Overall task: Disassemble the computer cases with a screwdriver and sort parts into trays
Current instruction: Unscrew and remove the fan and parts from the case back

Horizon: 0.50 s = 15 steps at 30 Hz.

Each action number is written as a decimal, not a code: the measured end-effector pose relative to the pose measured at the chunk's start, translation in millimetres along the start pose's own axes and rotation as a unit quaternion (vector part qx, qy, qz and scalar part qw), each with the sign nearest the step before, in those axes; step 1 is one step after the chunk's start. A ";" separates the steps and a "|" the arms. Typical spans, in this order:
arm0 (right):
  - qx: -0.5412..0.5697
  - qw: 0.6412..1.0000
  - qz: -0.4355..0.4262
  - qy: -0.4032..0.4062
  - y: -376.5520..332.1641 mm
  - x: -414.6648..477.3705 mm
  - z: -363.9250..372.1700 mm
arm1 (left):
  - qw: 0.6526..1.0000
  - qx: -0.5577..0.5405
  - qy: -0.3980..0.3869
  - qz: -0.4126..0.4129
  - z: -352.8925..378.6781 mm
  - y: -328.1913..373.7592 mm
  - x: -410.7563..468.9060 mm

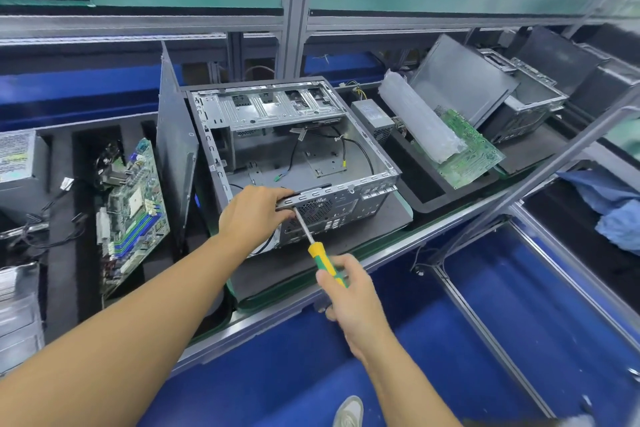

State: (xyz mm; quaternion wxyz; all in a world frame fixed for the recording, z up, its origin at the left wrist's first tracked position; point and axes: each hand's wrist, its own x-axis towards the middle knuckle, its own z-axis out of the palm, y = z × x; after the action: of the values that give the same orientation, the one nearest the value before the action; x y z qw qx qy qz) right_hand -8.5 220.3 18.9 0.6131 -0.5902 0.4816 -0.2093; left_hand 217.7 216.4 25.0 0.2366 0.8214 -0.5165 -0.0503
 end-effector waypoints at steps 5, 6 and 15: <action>-0.215 0.968 -0.115 0.055 2.1 0.2 7.1 | 1.000 -0.009 -0.001 0.007 0.7 -0.2 -1.4; -0.165 0.984 -0.059 0.026 -2.1 -0.2 8.1 | 1.000 -0.011 0.001 0.007 0.5 -0.2 -1.5; 0.405 0.868 0.263 -0.115 -25.0 4.3 -0.4 | 0.999 -0.030 -0.012 -0.007 -3.8 1.9 -0.8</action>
State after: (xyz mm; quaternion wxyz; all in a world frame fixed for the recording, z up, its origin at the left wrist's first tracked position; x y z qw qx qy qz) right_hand 0.9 211.1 40.6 0.8817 -0.1618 0.4179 -0.1478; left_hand 217.0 217.7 29.0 0.2549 0.8167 -0.5119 -0.0770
